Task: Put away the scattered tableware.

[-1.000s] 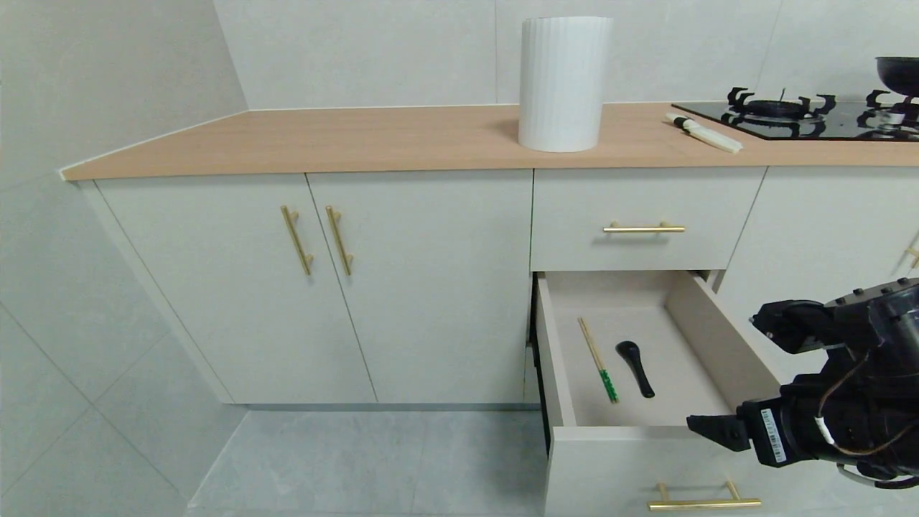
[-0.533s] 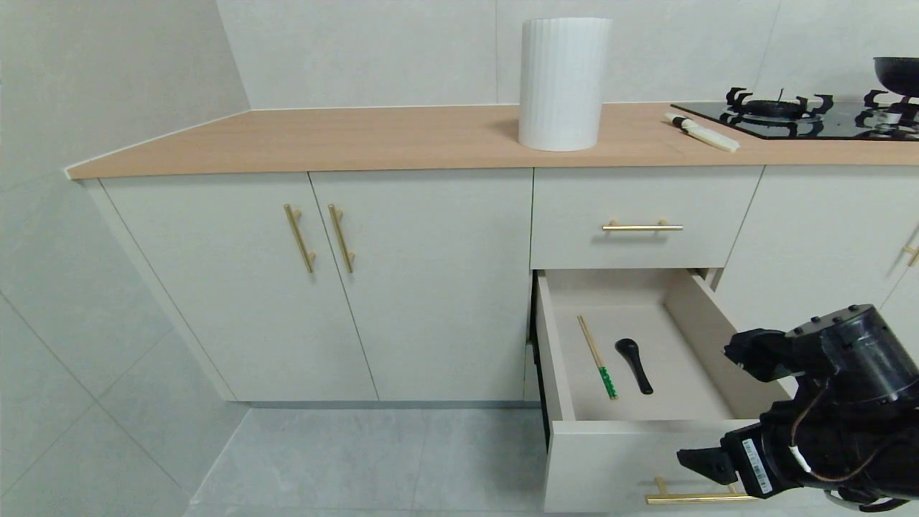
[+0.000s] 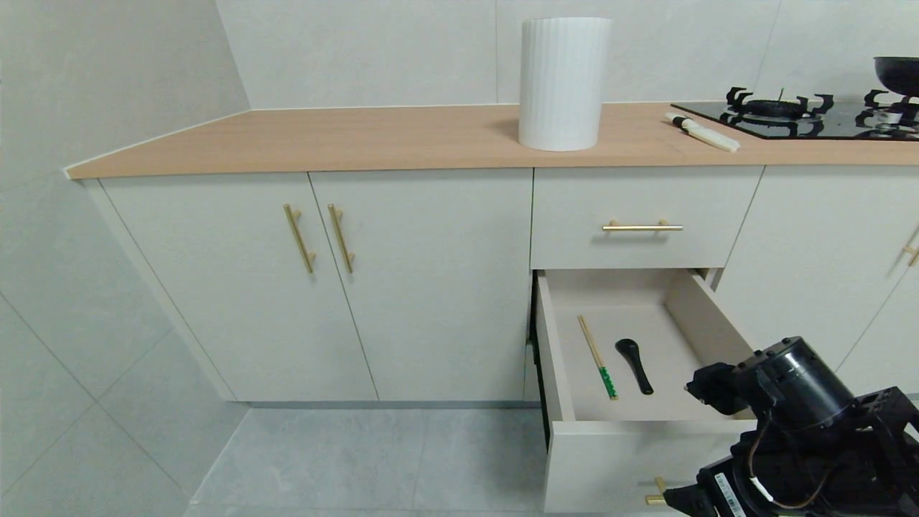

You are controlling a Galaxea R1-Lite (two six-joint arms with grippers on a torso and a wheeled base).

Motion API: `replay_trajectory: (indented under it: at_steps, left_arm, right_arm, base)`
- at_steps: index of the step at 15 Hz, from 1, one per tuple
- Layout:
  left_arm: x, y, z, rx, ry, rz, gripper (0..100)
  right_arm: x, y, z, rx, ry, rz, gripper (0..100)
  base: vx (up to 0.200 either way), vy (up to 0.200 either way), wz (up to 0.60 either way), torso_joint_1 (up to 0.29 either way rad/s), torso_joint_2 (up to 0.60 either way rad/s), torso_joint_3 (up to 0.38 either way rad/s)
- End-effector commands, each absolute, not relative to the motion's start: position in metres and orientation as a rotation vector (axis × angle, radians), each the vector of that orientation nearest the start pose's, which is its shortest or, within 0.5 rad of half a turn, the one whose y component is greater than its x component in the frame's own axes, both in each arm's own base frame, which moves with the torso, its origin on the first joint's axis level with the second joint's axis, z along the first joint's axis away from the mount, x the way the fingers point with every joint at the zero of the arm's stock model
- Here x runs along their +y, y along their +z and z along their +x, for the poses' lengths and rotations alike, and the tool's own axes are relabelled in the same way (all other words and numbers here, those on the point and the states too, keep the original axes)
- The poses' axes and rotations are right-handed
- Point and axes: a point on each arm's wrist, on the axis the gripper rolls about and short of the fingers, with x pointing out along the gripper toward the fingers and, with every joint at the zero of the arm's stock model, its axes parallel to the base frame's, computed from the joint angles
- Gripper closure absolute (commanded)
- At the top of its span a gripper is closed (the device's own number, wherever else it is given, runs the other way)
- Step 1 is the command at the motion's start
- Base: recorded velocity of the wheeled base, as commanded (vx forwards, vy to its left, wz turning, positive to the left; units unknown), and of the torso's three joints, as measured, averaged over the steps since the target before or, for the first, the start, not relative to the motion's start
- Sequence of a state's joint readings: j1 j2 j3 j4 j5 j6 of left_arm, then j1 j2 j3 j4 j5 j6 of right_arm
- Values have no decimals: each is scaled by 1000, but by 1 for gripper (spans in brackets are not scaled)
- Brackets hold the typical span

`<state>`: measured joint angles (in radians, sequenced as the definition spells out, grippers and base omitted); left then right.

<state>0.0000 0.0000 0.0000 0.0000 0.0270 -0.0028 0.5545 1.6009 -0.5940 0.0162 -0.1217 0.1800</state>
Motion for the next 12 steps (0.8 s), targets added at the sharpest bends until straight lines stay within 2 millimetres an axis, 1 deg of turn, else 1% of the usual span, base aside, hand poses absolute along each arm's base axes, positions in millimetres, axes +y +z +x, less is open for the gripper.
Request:
replay_trajectory:
  at_steps: [1,5,8,12]
  left_arm:
    - [1,75,-23,0,28,-3,0]
    - [1,75,-23,0,28,-3,0]
    - [1,75,-23,0,28,-3,0]
    - [1,75,-23,0,28,-3,0]
  right_arm:
    - [115,98,193,1026,290,-185,0]
    - [115,99,204,1021,252,-154,0]
    - [113,98,217,1023,179,-95,0]
    - [111,94,228,1001,121,-88,0]
  base:
    - [0,0,0,0,0,0]
    - [0,0,0,0,0,0]
    - [0,0,0,0,0,0]
    - [0,0,0,0,0,0]
